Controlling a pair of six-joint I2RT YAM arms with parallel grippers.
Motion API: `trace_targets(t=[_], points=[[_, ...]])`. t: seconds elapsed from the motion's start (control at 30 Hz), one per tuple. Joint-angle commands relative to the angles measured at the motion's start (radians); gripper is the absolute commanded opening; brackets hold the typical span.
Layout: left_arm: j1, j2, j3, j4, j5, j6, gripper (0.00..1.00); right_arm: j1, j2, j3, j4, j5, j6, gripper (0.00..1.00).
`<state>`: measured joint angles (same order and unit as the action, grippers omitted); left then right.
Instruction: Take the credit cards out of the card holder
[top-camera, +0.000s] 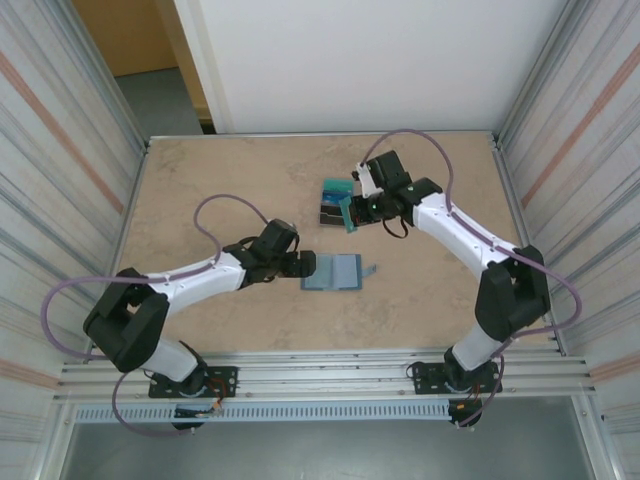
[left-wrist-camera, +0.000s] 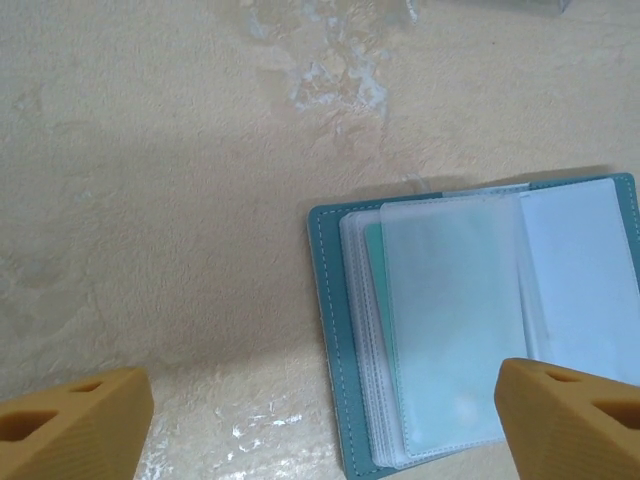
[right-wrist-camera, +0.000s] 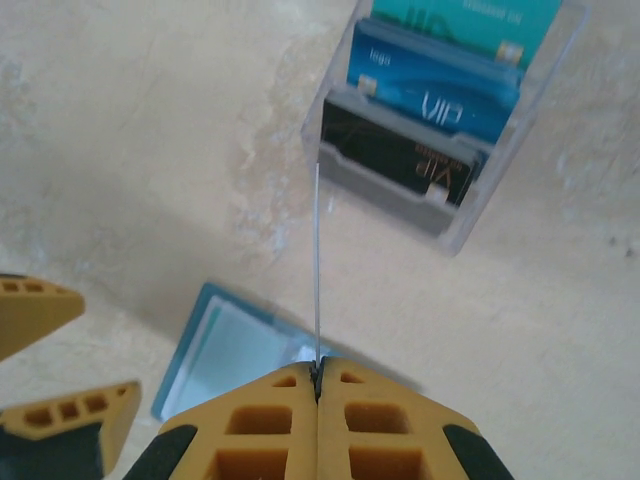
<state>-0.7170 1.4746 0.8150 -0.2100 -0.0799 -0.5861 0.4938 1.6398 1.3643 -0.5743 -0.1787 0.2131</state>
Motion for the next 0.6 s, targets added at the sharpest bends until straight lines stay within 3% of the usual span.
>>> trace_targets(t=[0.0, 0.3, 0.57], points=[[0.014, -0.039, -0.002, -0.017, -0.020, 0.008, 0.99, -0.023, 0.075, 0.086, -0.062, 0.015, -0.176, 0.00], [0.043, -0.055, -0.011, -0.012, 0.004, 0.006, 0.99, -0.060, 0.247, 0.278, -0.083, 0.007, -0.331, 0.00], [0.062, -0.083, -0.010, -0.022, -0.001, 0.011, 0.99, -0.059, 0.350, 0.402, -0.113, 0.089, -0.466, 0.00]])
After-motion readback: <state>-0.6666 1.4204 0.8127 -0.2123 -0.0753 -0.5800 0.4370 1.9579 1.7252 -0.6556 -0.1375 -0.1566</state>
